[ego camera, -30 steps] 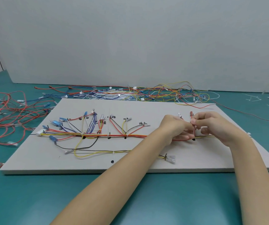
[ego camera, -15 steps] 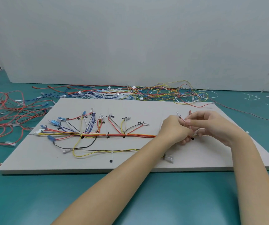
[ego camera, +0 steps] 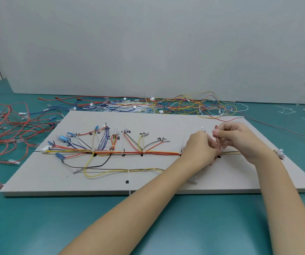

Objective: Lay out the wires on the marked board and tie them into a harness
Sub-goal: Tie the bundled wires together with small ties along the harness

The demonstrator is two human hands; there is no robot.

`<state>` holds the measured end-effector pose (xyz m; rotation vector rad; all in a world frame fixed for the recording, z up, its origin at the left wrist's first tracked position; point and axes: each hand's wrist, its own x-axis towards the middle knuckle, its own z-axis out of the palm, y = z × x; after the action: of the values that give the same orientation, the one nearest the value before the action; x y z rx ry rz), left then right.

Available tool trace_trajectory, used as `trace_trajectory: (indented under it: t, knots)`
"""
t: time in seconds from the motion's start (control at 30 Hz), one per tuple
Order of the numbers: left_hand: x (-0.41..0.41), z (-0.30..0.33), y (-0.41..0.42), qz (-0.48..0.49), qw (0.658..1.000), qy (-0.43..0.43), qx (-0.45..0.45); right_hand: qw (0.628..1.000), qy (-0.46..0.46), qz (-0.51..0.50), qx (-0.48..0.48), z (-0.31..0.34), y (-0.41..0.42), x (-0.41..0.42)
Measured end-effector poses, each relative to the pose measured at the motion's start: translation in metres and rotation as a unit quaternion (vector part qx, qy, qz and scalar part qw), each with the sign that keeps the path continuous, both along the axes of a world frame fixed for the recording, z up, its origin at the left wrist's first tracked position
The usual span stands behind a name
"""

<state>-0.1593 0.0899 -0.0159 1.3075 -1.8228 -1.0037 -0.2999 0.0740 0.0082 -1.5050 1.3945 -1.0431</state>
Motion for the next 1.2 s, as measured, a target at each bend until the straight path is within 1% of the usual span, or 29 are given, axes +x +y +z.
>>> trace_trajectory:
  t: [0.2, 0.37, 0.47, 0.57, 0.63, 0.93, 1.03, 1.13, 1.2]
  knots:
    - [-0.002, 0.006, -0.001, -0.017, 0.998, -0.059, -0.033, 0.999, -0.018, -0.038, -0.019, -0.004, -0.004, 0.007]
    - [-0.001, 0.008, -0.001, -0.035, 0.991, -0.103, -0.079, 1.0, -0.022, 0.006, -0.01, -0.003, -0.002, 0.005]
    - [-0.001, 0.007, -0.002, -0.042, 0.985, -0.13, -0.102, 1.0, -0.026, 0.014, -0.007, -0.004, -0.003, 0.003]
    - [-0.002, 0.003, -0.003, -0.031, 0.965, -0.212, -0.149, 0.999, -0.036, 0.036, 0.001, -0.004, -0.003, 0.001]
    - [-0.001, 0.001, -0.005, -0.026, 0.956, -0.245, -0.162, 0.998, -0.038, 0.052, 0.005, -0.003, -0.003, -0.001]
    - [0.0, 0.001, -0.005, -0.027, 0.956, -0.238, -0.169, 0.998, -0.029, 0.061, 0.015, -0.003, -0.002, -0.003]
    - [0.0, 0.0, -0.003, -0.013, 0.961, -0.218, -0.17, 0.999, -0.022, 0.045, 0.013, -0.003, -0.003, -0.002]
    - [0.001, 0.0, 0.0, -0.03, 0.96, -0.216, -0.177, 0.999, -0.033, 0.012, -0.007, -0.003, -0.003, 0.0]
    - [0.005, 0.005, 0.002, -0.057, 0.973, -0.171, -0.147, 0.999, -0.029, -0.029, -0.024, -0.004, -0.004, 0.001]
